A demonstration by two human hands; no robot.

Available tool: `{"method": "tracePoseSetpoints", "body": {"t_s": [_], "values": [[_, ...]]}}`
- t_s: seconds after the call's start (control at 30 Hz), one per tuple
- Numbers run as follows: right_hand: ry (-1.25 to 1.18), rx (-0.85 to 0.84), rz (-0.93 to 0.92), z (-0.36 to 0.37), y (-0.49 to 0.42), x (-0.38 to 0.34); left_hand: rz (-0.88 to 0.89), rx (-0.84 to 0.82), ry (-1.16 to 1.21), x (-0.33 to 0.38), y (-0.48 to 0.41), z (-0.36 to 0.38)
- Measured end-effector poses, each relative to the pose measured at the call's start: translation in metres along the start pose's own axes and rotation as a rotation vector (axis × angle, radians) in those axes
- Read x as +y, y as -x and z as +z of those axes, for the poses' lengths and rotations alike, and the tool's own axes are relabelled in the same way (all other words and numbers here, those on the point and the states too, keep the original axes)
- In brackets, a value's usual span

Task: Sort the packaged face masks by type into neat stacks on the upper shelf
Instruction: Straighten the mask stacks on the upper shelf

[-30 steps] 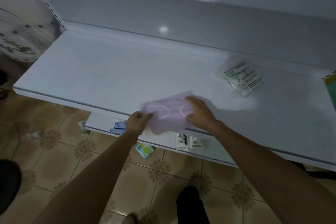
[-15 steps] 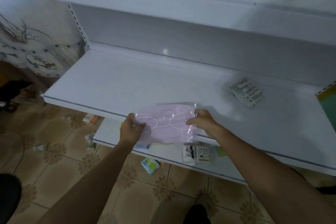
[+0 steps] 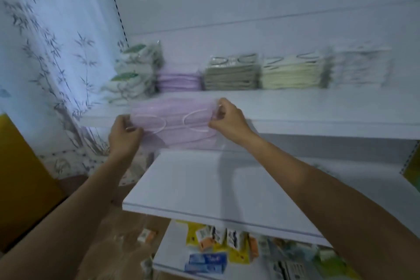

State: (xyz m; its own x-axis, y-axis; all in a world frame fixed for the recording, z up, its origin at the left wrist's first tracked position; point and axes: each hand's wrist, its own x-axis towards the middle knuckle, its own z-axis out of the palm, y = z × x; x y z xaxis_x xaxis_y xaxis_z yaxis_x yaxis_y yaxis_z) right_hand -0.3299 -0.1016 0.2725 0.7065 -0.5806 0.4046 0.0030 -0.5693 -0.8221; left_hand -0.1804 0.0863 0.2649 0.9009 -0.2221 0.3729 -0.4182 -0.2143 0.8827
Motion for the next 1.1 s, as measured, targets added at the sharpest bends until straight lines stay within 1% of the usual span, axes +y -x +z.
{"method": "tracePoseSetpoints", "body": {"t_s": [0.1,0.17,0.3,0.37,0.43,0.5,0.57,0.6,0.67,0.73,0.83,0.9,1.0,1.07,1.1], "values": [[-0.037,0.120,-0.035,-0.042,-0.018,-0.011,0.039,0.005,0.046,0.035,-0.011,0.027],[-0.008,0.176,-0.048,-0.069,-0.030,-0.010,0.069,-0.014,0.070,0.056,-0.014,0.056],[0.038,0.303,-0.056,-0.121,-0.050,0.003,0.129,-0.060,0.157,0.088,-0.016,0.116],[0.027,0.350,-0.033,-0.141,-0.056,0.016,0.170,-0.086,0.143,0.098,-0.015,0.142],[0.065,0.321,0.047,-0.155,-0.055,0.035,0.178,-0.182,0.086,0.097,-0.009,0.166],[0.156,0.191,0.181,-0.160,-0.047,0.059,0.154,-0.311,0.014,0.088,0.001,0.186],[0.159,0.112,0.264,-0.162,-0.039,0.075,0.169,-0.361,-0.031,0.080,0.007,0.196],[0.142,0.118,0.261,-0.164,-0.040,0.079,0.186,-0.347,-0.027,0.080,0.007,0.198],[0.129,0.185,0.209,-0.168,-0.045,0.077,0.211,-0.310,0.006,0.084,0.004,0.198],[0.175,0.210,0.182,-0.170,-0.050,0.076,0.253,-0.317,-0.030,0.085,-0.001,0.197],[0.297,0.084,0.251,-0.163,-0.051,0.083,0.278,-0.387,-0.221,0.073,-0.006,0.195],[0.294,0.085,0.258,-0.158,-0.059,0.083,0.306,-0.384,-0.241,0.066,-0.011,0.194],[0.230,0.188,0.191,-0.146,-0.076,0.071,0.303,-0.300,-0.183,0.062,-0.024,0.184],[0.195,0.266,0.108,-0.129,-0.089,0.065,0.276,-0.210,-0.131,0.056,-0.036,0.172],[0.216,0.298,0.054,-0.118,-0.096,0.063,0.276,-0.159,-0.116,0.051,-0.045,0.166]]}}
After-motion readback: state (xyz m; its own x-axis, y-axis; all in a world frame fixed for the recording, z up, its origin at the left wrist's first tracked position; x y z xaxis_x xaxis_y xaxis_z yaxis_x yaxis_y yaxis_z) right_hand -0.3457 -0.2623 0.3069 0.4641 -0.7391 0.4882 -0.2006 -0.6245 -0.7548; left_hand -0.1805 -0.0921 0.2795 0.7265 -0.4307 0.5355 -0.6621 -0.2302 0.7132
